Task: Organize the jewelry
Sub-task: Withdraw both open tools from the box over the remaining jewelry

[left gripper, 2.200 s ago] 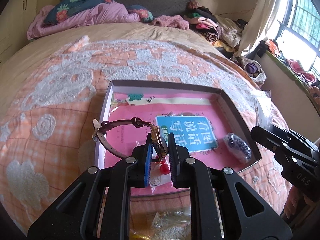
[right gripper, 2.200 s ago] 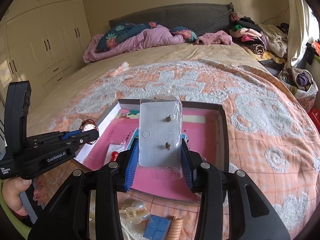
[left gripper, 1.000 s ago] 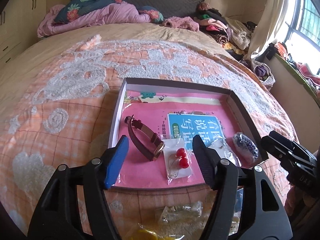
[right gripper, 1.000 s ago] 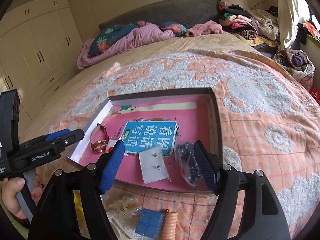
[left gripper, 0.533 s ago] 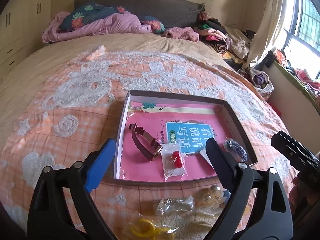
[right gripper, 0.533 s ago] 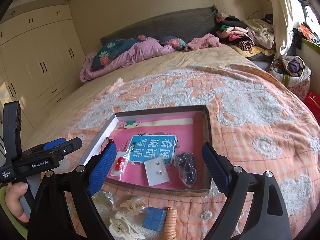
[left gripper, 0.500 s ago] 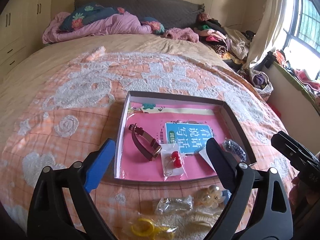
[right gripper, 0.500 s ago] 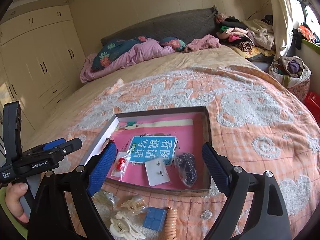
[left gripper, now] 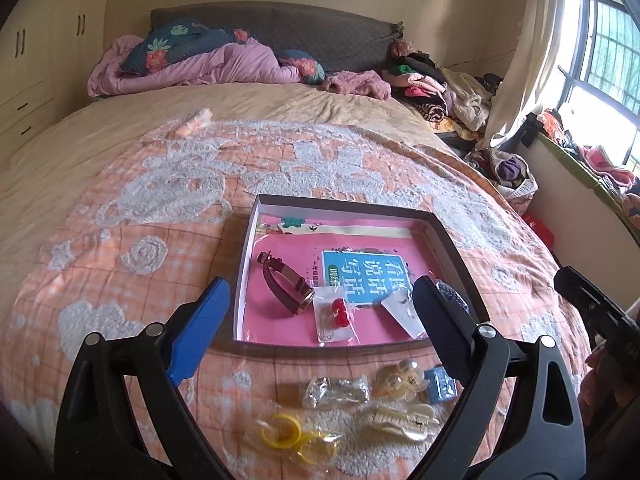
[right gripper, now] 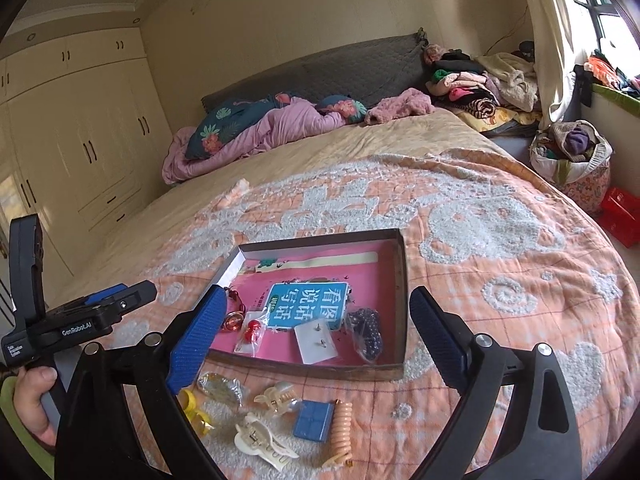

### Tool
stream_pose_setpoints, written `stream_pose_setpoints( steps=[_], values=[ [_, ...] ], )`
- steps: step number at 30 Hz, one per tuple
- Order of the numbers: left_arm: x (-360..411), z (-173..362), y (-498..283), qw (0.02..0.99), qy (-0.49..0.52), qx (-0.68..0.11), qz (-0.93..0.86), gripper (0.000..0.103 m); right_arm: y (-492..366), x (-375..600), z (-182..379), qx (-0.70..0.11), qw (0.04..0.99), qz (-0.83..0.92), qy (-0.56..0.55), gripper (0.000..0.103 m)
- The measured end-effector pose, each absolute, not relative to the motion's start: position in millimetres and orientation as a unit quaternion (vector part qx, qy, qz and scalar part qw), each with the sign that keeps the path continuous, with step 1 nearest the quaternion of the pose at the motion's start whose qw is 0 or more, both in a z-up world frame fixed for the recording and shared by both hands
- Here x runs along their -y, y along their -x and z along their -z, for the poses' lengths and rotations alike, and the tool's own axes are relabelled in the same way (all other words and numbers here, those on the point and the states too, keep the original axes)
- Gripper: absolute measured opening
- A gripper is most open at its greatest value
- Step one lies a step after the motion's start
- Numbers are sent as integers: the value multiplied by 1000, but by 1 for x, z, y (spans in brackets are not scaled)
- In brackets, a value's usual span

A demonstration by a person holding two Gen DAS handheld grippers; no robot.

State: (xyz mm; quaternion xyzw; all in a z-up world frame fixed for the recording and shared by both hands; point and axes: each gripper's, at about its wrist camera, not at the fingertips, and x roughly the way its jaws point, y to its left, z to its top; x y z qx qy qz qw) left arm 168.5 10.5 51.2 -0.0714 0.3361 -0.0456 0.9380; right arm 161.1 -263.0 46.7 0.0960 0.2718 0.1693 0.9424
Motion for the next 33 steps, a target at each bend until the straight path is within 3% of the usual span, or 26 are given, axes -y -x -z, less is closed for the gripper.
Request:
stream_pose_setpoints(
  steps=[33],
  values=[
    [-21, -34, -98, 936, 54, -344, 41, 86, -87, 258, -41, -289, 937, -185, -67, 92]
  ],
)
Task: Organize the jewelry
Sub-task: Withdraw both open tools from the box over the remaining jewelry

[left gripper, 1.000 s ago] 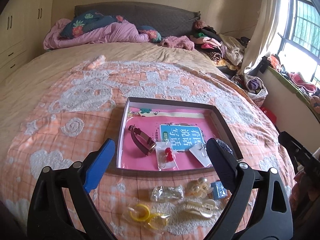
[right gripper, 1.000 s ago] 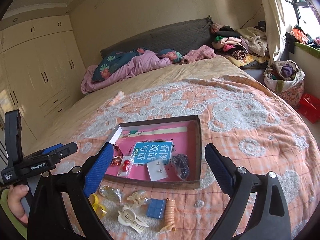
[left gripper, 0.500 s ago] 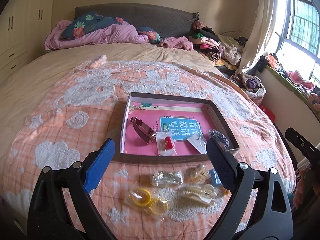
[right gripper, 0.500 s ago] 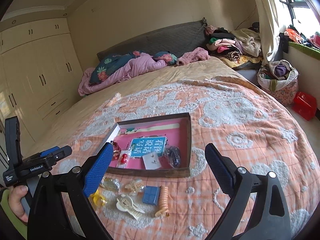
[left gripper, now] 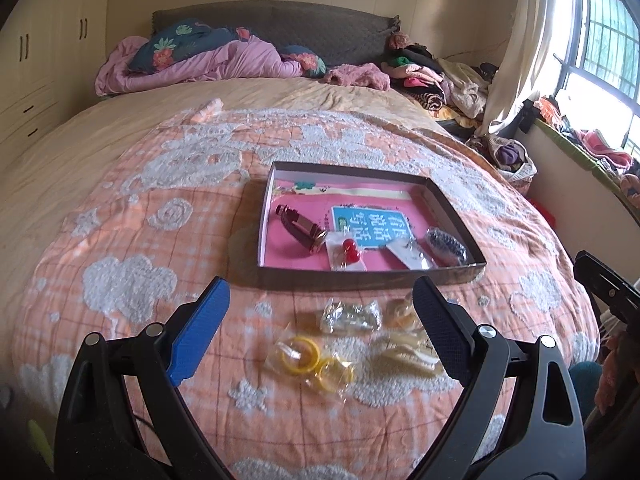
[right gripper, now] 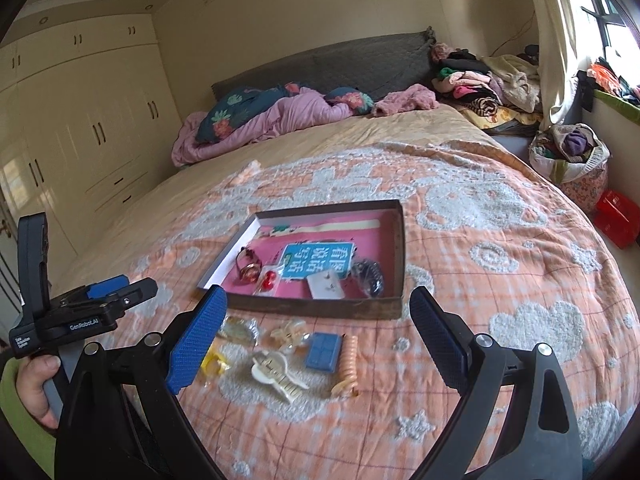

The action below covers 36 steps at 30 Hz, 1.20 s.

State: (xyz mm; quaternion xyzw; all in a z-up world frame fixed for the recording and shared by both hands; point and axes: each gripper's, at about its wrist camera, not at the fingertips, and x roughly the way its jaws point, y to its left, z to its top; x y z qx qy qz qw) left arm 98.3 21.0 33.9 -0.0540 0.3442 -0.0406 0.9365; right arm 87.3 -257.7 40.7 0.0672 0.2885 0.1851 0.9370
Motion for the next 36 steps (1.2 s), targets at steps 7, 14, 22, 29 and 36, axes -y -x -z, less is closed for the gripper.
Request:
stream_pose_setpoints(
  steps=[7, 14, 22, 29, 36],
  values=[
    [-21, -28, -88, 936, 45, -347, 36, 86, -79, 249, -38, -294, 934, -195, -55, 92],
    [-24, -24, -82, 935, 37, -352, 30, 86, -74, 242, -34, -300, 931, -202, -46, 92],
    [-30, -14, -75, 931, 31, -362, 22, 86, -72, 234, -27, -308, 927, -212, -34, 92],
    [-36, -4, -74, 928, 29, -372, 15, 86, -74, 226, -17, -321, 922, -215, -25, 92],
    [-41, 8, -76, 923, 33, -383, 13, 86, -77, 215, -2, -333, 916, -225, -9, 92]
  ],
)
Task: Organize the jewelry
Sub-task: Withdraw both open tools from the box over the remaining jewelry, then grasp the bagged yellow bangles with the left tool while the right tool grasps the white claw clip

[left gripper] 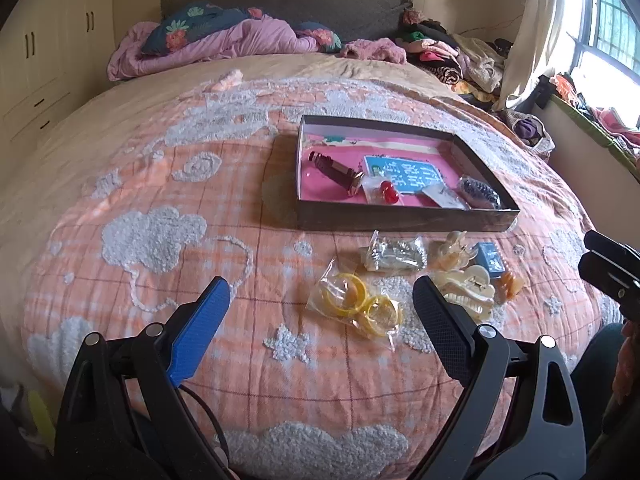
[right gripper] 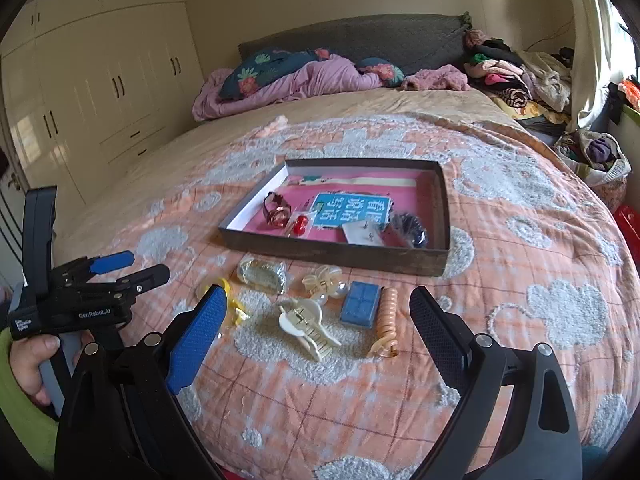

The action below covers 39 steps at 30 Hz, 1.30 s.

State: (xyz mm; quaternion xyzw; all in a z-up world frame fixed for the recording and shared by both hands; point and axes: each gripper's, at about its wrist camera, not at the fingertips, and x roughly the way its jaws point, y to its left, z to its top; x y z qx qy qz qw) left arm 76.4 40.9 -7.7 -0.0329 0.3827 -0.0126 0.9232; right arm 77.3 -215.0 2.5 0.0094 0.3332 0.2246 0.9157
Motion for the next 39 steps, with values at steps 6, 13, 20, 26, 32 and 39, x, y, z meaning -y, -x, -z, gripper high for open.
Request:
stream_pose_setpoints(
  steps=[6, 13, 20, 26, 32, 39],
  values=[
    [-42, 24, -84, 916, 35, -399, 16, 86, -86, 202, 22, -358, 903, -236, 8, 92],
    [-42, 42, -93, 907, 37, -420, 25, 86, -102, 189, 54, -394, 886, -243, 24, 81],
    [-39, 57, -98, 897, 36, -437, 45, 86, -121, 173, 79, -422, 866, -262, 49, 64],
    [-33, 66, -101, 890, 34, -450, 63, 86, -138, 163, 93, -434, 855, -279, 56, 47],
    [-26, 72, -106, 888, 24, -454, 73, 86, -139, 167, 92, -422, 852, -307, 28, 28],
    [-9, 78, -117, 886, 8, -455, 85, 90, -123, 191, 67, -382, 872, -307, -5, 28]
  ],
)
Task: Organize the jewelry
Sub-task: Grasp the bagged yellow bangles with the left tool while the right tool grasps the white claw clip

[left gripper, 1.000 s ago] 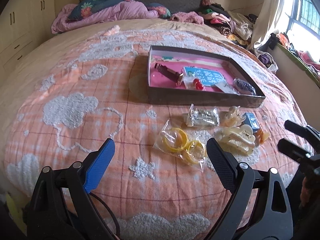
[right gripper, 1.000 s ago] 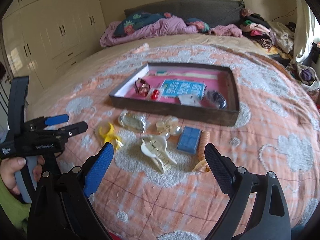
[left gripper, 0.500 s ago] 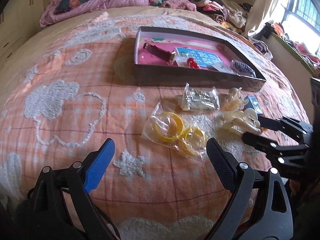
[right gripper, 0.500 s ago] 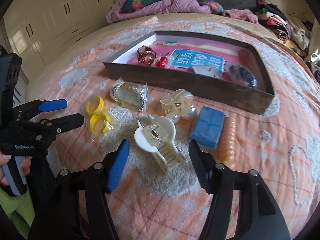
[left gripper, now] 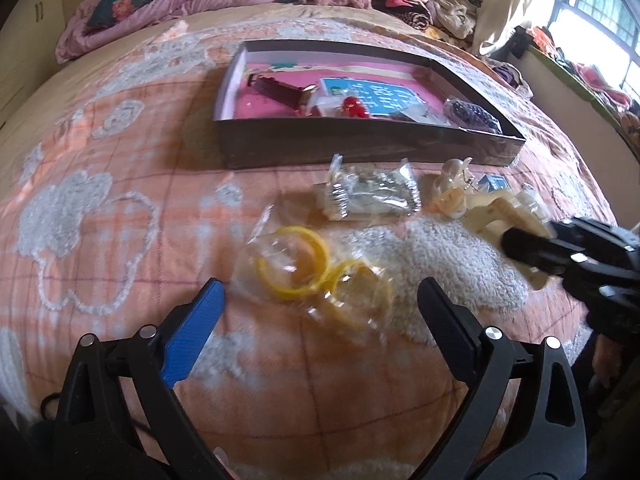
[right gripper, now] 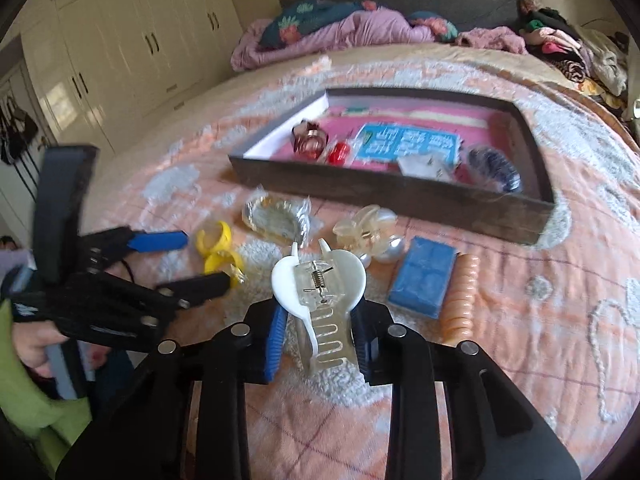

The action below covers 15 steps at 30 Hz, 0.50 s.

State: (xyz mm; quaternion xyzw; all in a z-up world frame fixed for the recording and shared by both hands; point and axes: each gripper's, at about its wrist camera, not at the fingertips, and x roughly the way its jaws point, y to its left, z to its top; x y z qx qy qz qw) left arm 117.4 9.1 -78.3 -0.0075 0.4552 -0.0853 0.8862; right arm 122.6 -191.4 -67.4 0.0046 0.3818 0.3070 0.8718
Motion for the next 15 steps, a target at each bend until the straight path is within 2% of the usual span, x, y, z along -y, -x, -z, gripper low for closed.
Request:
stream_pose_setpoints(
  steps=[8, 11, 12, 15],
  values=[
    [16, 89, -127, 892, -53, -444, 71, 89, -123, 210, 54, -361, 883, -300, -27, 28],
    [19, 90, -126, 892, -71, -441, 68, 77, -122, 215, 51, -357, 885, -296, -34, 28],
    [19, 90, -125, 892, -71, -440, 73, 64, -122, 216, 50, -354, 887, -295, -36, 28],
    [22, 86, -120, 893, -83, -436, 73, 63, -120, 218, 45, -347, 891, -292, -39, 28]
  ],
)
